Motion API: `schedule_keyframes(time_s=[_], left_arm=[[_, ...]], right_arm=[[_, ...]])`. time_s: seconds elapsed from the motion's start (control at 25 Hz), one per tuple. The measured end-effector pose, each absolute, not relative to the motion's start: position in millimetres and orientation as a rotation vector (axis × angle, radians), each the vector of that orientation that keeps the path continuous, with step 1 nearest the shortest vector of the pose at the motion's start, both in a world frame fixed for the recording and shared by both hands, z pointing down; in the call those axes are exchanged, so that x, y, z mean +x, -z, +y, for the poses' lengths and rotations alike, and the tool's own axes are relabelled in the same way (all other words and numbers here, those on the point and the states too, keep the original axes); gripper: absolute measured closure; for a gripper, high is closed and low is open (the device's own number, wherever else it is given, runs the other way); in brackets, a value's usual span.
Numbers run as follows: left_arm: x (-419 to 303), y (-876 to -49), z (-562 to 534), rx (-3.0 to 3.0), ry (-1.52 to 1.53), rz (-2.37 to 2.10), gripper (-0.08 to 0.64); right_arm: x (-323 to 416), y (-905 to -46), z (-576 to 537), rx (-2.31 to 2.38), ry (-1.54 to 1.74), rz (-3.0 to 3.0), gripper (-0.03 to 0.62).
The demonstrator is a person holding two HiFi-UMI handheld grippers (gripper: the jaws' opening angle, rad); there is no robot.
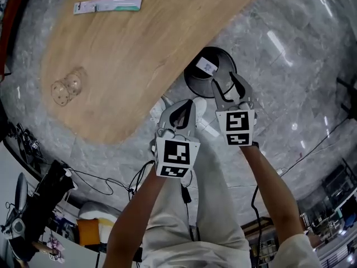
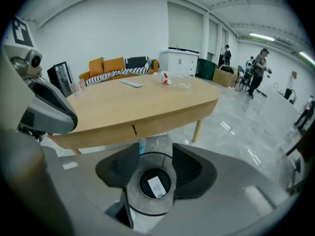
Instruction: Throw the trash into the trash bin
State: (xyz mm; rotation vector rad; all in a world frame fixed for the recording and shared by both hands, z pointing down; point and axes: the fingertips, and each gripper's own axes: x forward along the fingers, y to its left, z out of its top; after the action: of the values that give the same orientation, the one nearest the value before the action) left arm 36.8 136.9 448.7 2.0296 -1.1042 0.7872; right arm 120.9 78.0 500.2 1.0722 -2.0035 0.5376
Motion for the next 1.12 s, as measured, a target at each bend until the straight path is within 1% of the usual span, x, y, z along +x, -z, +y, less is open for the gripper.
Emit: schedule_keyframes(time_s=[0.16, 0.24, 0.44, 1.12], left_arm=[[23, -424, 126, 1.981, -0.725, -1.176, 0.56], [13, -412, 119, 1.967, -0.702, -1.229, 0.56], [-20, -394, 105, 1.931, -0.655, -1.319, 0.56], [-112, -379, 58, 1.905, -0.643, -1.355, 0.56]], right_arm=[[103, -470, 64, 1.055, -0.452, -2.068, 0.357], [89, -457, 60, 1.031, -0.433, -2.107, 0.34], [49, -434, 52, 0.959, -0.409, -2.182, 0.342], [-54, -426, -8, 0.882, -0.369, -2.187, 0.371]])
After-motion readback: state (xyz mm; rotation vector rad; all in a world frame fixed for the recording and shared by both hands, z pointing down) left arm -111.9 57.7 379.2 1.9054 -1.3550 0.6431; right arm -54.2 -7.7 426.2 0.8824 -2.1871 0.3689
